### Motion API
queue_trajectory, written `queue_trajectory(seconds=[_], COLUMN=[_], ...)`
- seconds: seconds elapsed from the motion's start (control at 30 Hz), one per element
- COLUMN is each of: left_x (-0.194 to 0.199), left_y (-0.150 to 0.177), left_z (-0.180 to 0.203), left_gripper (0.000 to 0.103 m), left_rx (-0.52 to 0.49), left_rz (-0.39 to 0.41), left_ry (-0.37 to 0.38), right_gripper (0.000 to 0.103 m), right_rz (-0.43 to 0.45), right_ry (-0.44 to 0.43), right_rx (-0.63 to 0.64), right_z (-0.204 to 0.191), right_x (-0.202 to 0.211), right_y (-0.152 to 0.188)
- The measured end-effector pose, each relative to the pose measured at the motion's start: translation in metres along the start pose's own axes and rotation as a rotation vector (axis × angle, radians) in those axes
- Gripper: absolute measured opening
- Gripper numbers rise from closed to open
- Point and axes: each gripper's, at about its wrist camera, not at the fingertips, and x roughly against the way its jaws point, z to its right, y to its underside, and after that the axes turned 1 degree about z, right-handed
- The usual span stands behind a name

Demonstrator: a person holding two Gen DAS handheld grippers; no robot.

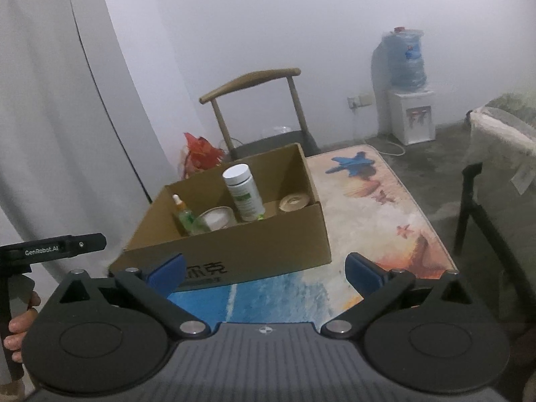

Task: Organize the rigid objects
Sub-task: 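Pull the right tool back from the box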

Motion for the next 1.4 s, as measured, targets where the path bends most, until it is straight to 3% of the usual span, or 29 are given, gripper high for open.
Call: queue_trajectory(seconds=[0.13, 0.3, 0.43, 0.7, 1.4], left_x=[-0.019, -0.03, -0.037, -0.059, -0.07], left_y=[-0.002, -0.003, -0.003, -0.002, -0.009], left_z=[0.015, 0.036, 0.043, 0.043, 0.037], left_gripper=[0.103, 0.103, 0.103, 0.103, 0.103], left_rx=[-0.03, -0.128, -0.124, -0.082, -0.053], left_rz=[-0.026, -0.004, 0.017, -0.087, -0.105], left_ry=[-0.059, -0.038, -0.03, -0.034, -0.063], right_gripper=[0.103, 0.103, 0.103, 0.103, 0.103], right_rz=[0.008, 0.014, 0.002, -0.012, -0.076], right_ry=[0.073, 0.139, 0.197, 0.211, 0.186], right_rx=[0.06, 0.116, 0.154, 0.149, 0.264], right_z=[-0.015, -0.035, -0.045, -0.045, -0.063], right_x=[-0.019, -0.044, -0.065, -0.086, -0.118], right_y=[-0.015, -0.024, -0.024, -0.029, -0.031])
